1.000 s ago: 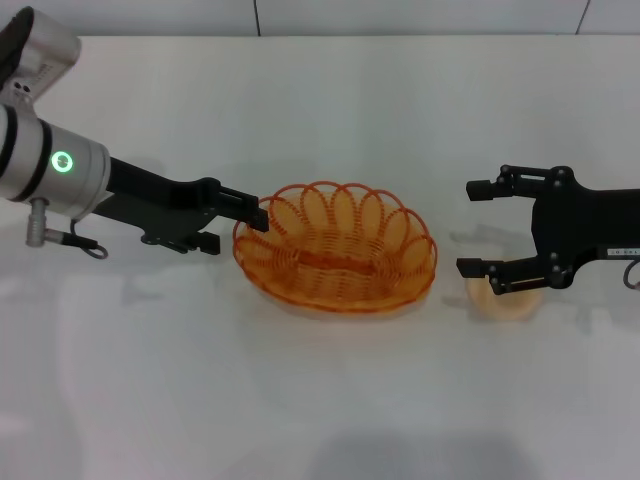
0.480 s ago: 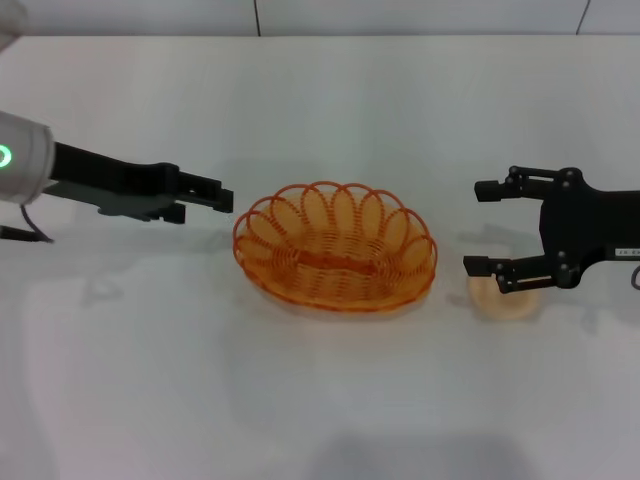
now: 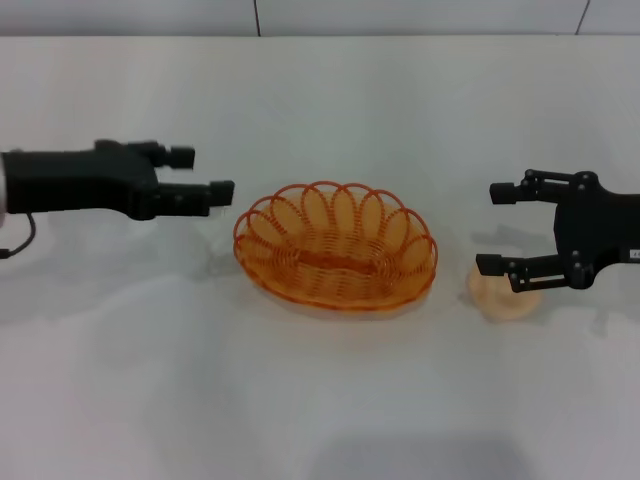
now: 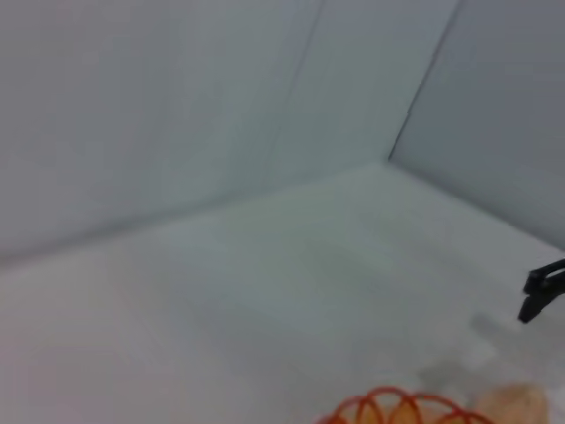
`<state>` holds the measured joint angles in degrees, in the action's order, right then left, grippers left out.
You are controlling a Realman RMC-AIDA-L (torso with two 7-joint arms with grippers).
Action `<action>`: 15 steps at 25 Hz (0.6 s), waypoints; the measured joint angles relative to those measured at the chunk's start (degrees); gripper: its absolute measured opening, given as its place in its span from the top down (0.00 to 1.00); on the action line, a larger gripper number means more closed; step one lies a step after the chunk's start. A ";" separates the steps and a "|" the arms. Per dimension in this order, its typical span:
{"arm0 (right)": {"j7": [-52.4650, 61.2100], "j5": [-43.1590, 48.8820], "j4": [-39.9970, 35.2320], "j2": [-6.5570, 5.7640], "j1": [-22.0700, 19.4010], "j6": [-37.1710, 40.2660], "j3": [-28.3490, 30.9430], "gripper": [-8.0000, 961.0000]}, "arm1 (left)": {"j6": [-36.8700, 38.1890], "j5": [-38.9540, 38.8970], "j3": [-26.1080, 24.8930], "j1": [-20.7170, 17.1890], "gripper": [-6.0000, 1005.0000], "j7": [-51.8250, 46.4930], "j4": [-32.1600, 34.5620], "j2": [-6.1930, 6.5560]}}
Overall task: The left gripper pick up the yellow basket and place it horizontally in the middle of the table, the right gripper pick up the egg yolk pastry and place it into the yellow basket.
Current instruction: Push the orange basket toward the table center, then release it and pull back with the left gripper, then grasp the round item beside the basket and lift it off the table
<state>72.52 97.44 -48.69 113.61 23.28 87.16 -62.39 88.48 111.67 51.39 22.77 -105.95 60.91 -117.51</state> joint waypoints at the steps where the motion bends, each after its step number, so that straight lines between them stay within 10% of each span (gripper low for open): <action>1: 0.12 0.09 -0.02 0.04 -0.02 0.15 0.24 0.11 | -0.01 -1.78 -0.14 -0.85 0.15 3.65 -0.33 -0.01; 7: 0.29 0.24 -0.08 0.12 -0.42 1.14 0.73 0.11 | 2.16 -2.57 -0.12 -2.85 0.13 15.73 -2.74 0.33; 15: 0.14 0.36 -0.08 0.30 -1.10 1.33 0.70 0.11 | 10.81 -0.17 -0.23 -3.40 0.13 27.14 -10.79 4.69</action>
<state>72.67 97.80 -48.78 113.91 22.18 88.49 -61.69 99.30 111.50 51.16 19.37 -78.80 50.12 -112.82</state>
